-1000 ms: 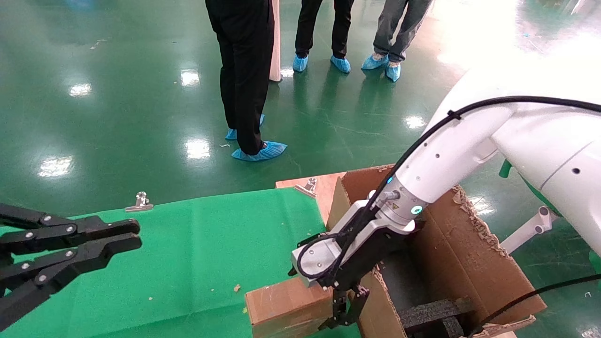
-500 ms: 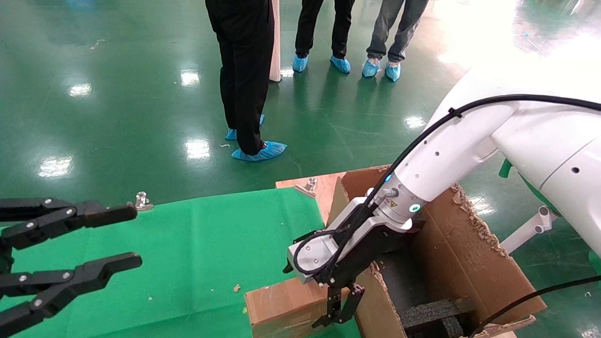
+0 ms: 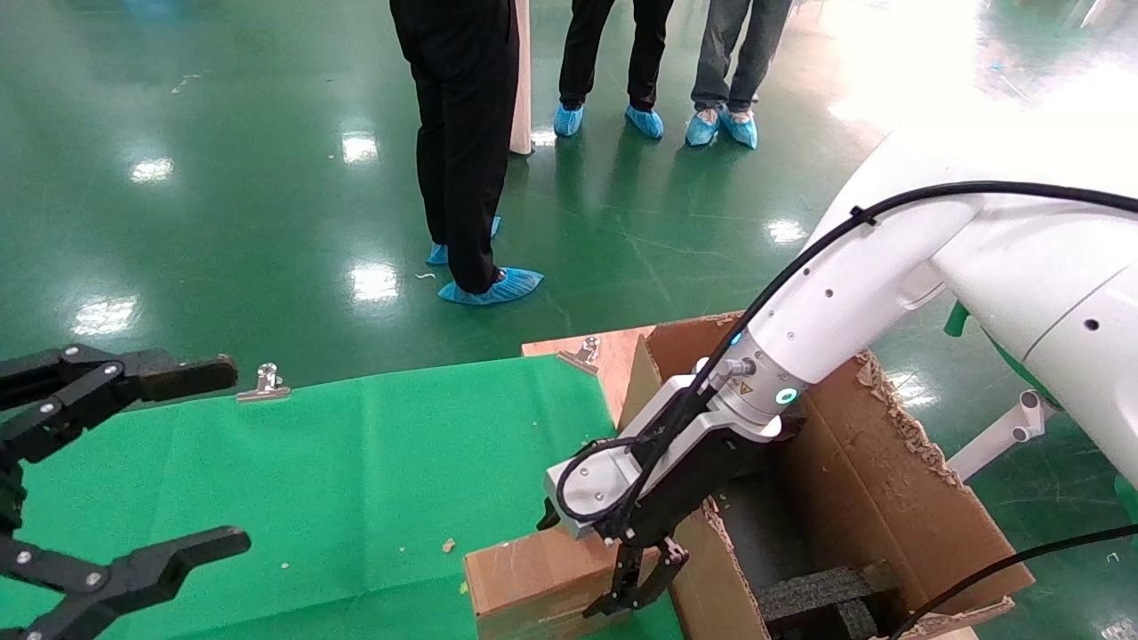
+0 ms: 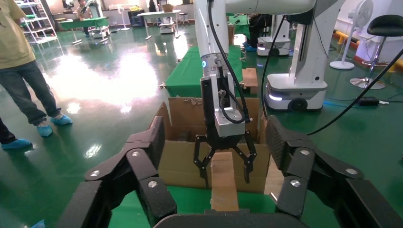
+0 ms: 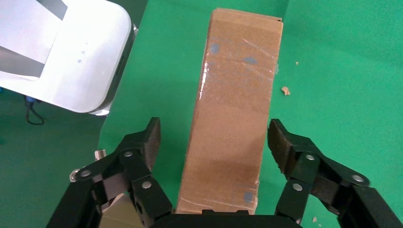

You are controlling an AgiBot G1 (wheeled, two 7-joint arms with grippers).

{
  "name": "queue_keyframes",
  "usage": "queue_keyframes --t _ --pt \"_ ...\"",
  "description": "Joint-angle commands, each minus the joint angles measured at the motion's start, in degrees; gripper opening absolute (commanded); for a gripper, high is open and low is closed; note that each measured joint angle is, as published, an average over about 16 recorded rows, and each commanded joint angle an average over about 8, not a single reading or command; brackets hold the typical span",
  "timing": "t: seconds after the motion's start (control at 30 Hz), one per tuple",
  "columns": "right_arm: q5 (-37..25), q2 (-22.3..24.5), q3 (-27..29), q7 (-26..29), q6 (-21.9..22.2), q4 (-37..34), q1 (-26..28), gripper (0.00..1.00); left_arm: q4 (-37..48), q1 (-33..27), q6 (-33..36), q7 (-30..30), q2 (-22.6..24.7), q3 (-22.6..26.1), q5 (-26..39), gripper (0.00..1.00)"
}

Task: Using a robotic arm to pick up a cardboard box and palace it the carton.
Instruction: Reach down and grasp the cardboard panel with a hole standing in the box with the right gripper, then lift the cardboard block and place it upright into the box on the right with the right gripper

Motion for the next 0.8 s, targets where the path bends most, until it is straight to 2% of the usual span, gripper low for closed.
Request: queue_keyframes --t 0.03,0.8 --pt "0.0 0.0 0.0 0.0 0.0 0.0 0.0 0.00 0.0 0.0 0.0 0.0 0.0 0.0 0.0 1.00" --pt "0.6 0.4 -0.3 -0.2 0.0 0.3 0.6 0.00 0.0 0.0 0.0 0.0 0.0 0.0 0.0 1.00"
